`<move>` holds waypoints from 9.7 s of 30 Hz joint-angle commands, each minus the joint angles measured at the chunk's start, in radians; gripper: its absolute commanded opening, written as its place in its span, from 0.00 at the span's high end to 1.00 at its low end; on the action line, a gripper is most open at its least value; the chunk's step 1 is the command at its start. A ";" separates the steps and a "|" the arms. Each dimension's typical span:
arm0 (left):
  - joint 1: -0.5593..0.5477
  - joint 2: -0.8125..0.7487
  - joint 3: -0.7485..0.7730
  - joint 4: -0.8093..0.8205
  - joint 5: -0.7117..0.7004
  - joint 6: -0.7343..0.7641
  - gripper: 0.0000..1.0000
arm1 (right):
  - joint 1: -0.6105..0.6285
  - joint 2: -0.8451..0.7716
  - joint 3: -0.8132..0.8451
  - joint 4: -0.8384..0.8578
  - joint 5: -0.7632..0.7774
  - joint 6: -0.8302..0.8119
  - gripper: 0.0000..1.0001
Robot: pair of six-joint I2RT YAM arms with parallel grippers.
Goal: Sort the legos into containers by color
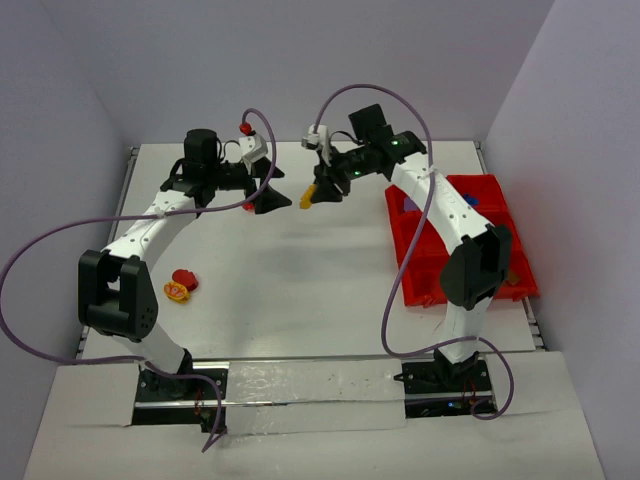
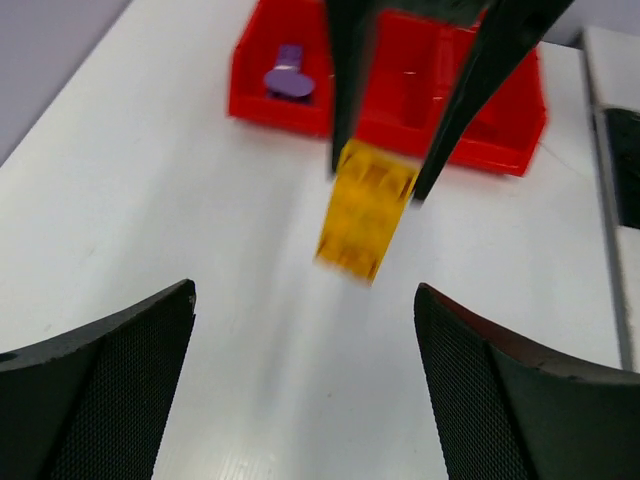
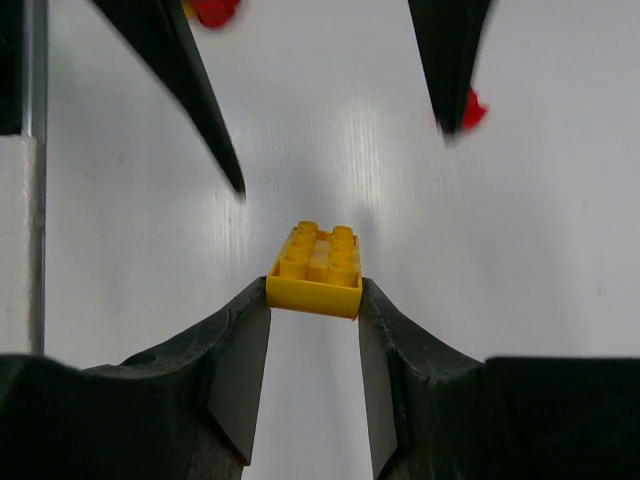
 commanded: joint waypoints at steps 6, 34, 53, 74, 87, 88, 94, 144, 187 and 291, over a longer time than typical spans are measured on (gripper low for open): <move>0.030 0.043 0.073 0.007 -0.502 -0.112 0.04 | -0.355 -0.175 -0.167 -0.189 0.191 -0.141 1.00; -0.013 0.353 0.240 -0.080 -1.024 -0.207 0.01 | -0.608 -0.130 -0.412 -0.137 0.530 -0.156 0.83; -0.006 0.424 0.215 -0.206 -1.071 -0.155 0.12 | -0.607 -0.167 -0.432 -0.142 0.570 -0.126 0.00; 0.021 0.484 0.184 -0.192 -0.981 -0.030 0.34 | -0.536 -0.130 -0.084 -0.211 0.317 0.071 0.00; 0.022 0.417 0.106 -0.125 -0.904 0.042 0.93 | -0.377 -0.082 -0.061 -0.123 0.196 0.245 0.00; 0.022 0.397 0.091 -0.115 -0.890 0.049 1.00 | -0.368 -0.074 -0.058 -0.116 0.170 0.269 0.00; 0.021 0.225 -0.038 -0.041 -0.702 0.103 1.00 | -0.342 -0.018 -0.009 -0.058 0.022 0.460 0.00; -0.015 0.607 0.384 -0.291 -1.121 -0.434 0.29 | -0.312 0.073 0.063 -0.019 0.081 0.479 0.00; -0.099 0.031 -0.207 0.414 -0.510 -0.110 0.61 | -0.286 0.093 0.003 0.056 -0.185 0.646 0.00; 0.577 -0.423 -0.561 -0.654 -0.806 0.352 0.01 | -0.599 -0.458 -0.682 -0.180 0.552 0.072 0.00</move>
